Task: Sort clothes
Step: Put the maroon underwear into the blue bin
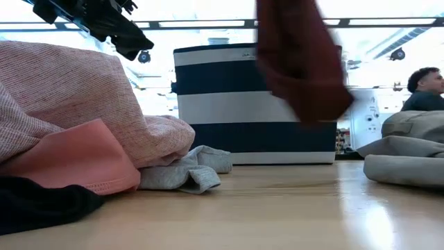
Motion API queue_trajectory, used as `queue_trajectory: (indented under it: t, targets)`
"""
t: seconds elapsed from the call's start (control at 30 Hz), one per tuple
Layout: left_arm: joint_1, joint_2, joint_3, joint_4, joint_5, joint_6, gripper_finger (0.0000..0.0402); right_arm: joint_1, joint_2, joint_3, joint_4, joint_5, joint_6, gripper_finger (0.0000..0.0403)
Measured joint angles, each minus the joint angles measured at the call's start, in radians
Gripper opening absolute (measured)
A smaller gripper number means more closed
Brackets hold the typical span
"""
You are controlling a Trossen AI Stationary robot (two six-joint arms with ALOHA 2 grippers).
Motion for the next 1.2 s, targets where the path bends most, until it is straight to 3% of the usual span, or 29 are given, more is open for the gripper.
queue_trajectory:
  t: [0.37,0.63,0.83,1.2]
  targets:
    - [0.0,0.0,0.0,0.0,0.0,-0.002,0.0176,-0.127,0.192,0.399,0.024,0.021,-0.3,0.0]
    - [0.0,0.0,0.0,0.0,0.0,-0.002,0.0176,-0.285,0.326,0.705,0.028,0.03,-0.481,0.0]
    - [0.0,-0.001,0.0,0.003,0.0,-0.002,0.0176,-0.421,0.33,0.687,0.189,0.037,-0.573,0.0]
    - [0.0,0.0,0.0,-0.001,0.0,-0.003,0.0176,-0.629,0.353,0.69,0.069,-0.067,-0.477,0.0]
